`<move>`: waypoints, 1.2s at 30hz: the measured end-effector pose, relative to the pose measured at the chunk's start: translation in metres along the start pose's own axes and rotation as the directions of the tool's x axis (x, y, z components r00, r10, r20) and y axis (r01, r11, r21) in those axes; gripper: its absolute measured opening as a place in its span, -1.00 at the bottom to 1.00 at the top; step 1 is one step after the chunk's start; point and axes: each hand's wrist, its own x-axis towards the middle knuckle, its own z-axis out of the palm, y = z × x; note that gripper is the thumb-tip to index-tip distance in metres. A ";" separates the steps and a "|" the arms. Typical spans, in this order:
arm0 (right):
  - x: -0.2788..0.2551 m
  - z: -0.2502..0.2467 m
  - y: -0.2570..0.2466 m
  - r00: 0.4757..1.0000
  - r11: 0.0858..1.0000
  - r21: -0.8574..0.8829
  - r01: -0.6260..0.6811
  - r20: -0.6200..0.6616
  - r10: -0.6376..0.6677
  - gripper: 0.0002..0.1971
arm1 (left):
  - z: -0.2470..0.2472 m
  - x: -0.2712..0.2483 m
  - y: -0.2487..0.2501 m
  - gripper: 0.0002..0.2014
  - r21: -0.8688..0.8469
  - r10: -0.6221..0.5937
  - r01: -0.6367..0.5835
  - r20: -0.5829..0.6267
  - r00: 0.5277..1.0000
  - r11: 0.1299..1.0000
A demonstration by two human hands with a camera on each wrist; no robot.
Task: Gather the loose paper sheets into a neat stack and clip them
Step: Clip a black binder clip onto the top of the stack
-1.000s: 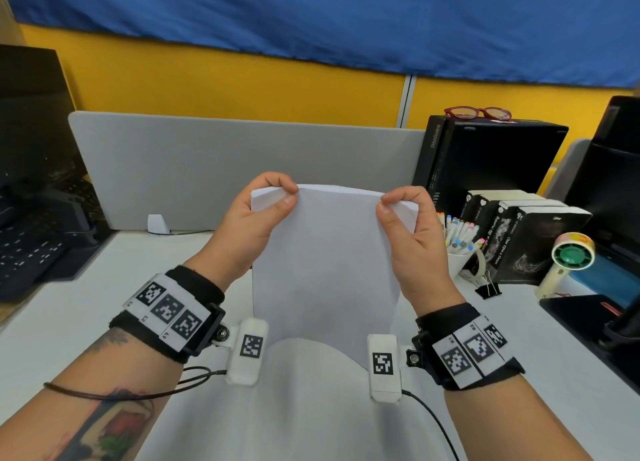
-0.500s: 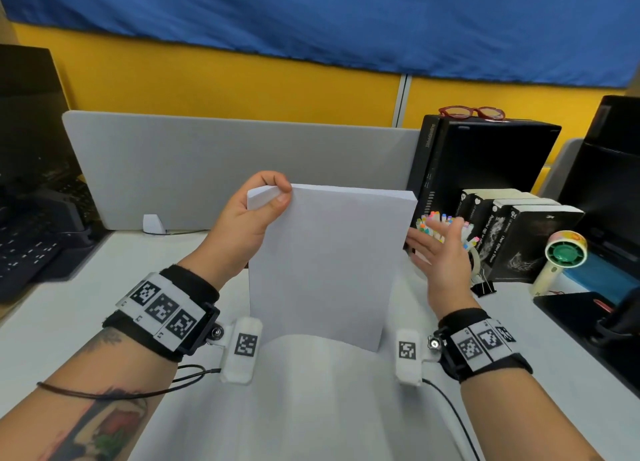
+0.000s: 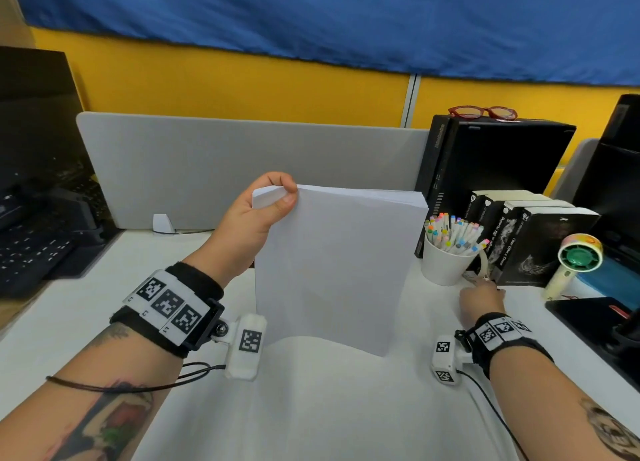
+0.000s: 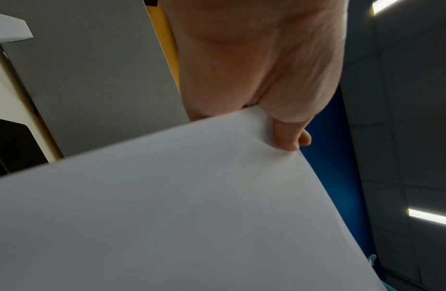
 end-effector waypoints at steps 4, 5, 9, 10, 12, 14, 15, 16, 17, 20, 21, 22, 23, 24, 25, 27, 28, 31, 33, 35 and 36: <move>-0.007 0.002 0.004 0.999 0.996 0.082 -0.027 -0.036 0.030 -0.57 | 0.000 0.000 0.000 -0.79 0.003 -0.002 0.002 0.008 1.000 1.000; -0.011 0.001 0.003 0.999 0.997 0.078 -0.008 -0.050 0.011 -0.58 | 0.000 0.000 0.000 -0.79 -0.002 -0.003 0.003 0.009 1.000 1.000; -0.013 -0.010 -0.004 0.996 0.995 0.062 0.073 0.046 -0.076 -0.69 | 0.000 0.000 0.000 -0.79 -0.007 -0.012 0.012 0.013 1.000 1.000; -0.009 -0.011 -0.003 0.991 0.995 0.026 0.096 0.088 -0.098 -0.66 | 0.000 0.000 0.000 -0.79 -0.006 -0.013 0.013 0.018 1.000 1.000; 0.001 -0.010 0.000 0.984 0.991 -0.053 0.123 0.133 -0.115 -0.57 | -0.001 -0.001 0.000 -0.80 -0.013 -0.011 0.012 0.026 1.000 1.000; 0.004 -0.007 0.003 0.987 0.987 -0.088 0.132 0.101 -0.123 -0.57 | -0.001 -0.001 -0.001 -0.79 -0.019 -0.001 0.002 0.029 1.000 1.000; 0.002 -0.008 0.000 0.992 0.985 -0.128 0.119 0.065 -0.111 -0.60 | -0.001 -0.001 -0.001 -0.79 -0.021 0.004 -0.004 0.030 1.000 1.000; -0.002 -0.007 -0.001 0.996 0.986 -0.137 0.090 0.030 -0.087 -0.60 | -0.002 -0.001 -0.001 -0.79 -0.024 0.008 -0.007 0.031 0.999 1.000; -0.007 -0.008 -0.004 0.999 0.987 -0.153 0.049 -0.010 -0.052 -0.55 | -0.001 -0.001 -0.001 -0.79 -0.024 0.010 -0.009 0.032 0.999 1.000; -0.024 -0.009 -0.015 0.999 0.970 -0.242 -0.008 -0.047 -0.003 -0.35 | -0.001 0.000 -0.003 -0.79 -0.021 0.015 -0.015 0.025 1.000 1.000; -0.030 -0.011 -0.018 0.999 0.965 -0.261 0.000 -0.045 -0.012 -0.35 | -0.001 0.000 -0.003 -0.79 -0.023 0.019 -0.019 0.024 1.000 1.000; -0.032 -0.011 -0.018 0.999 0.963 -0.270 0.013 -0.046 -0.026 -0.38 | -0.001 0.000 -0.003 -0.78 -0.026 0.023 -0.022 0.025 0.999 0.999; -0.036 -0.012 -0.020 0.998 0.970 -0.243 0.023 -0.044 -0.034 -0.47 | 0.000 -0.001 -0.003 -0.78 -0.028 0.024 -0.023 0.026 0.999 0.999; -0.040 -0.014 -0.022 0.996 0.975 -0.212 0.064 -0.044 -0.075 -0.60 | 0.000 -0.001 -0.002 -0.78 -0.028 0.024 -0.023 0.029 0.999 0.999; -0.046 -0.018 -0.027 0.992 0.978 -0.180 0.103 -0.047 -0.113 -0.76 | 0.000 -0.001 -0.002 -0.78 -0.027 0.023 -0.023 0.031 0.999 0.999; -0.057 -0.029 -0.038 0.988 0.987 -0.059 0.152 -0.030 -0.154 -0.96 | 0.000 -0.002 -0.001 -0.78 -0.027 0.024 -0.023 0.036 0.999 0.999; -0.063 -0.037 -0.048 0.989 0.987 0.067 0.146 -0.019 -0.145 -0.88 | 0.000 -0.001 -0.002 -0.78 -0.027 0.027 -0.026 0.037 0.999 0.999; -0.083 -0.065 -0.088 0.986 0.731 0.680 0.051 0.081 -0.144 -0.66 | -0.001 -0.001 -0.002 -0.79 -0.026 0.032 -0.031 0.041 0.999 0.999; -0.101 -0.086 -0.117 0.959 0.445 0.892 0.083 0.051 -0.280 -0.46 | -0.001 -0.001 -0.003 -0.80 -0.033 0.037 -0.036 0.044 0.998 0.999; -0.127 -0.111 -0.147 0.912 0.274 0.948 0.162 -0.039 -0.408 -0.43 | -0.001 0.000 -0.003 -0.81 -0.039 0.039 -0.037 0.042 0.998 0.999; -0.145 -0.125 -0.162 0.874 0.198 0.960 0.197 -0.081 -0.479 -0.44 | -0.001 0.000 -0.003 -0.81 -0.042 0.043 -0.041 0.044 0.998 0.998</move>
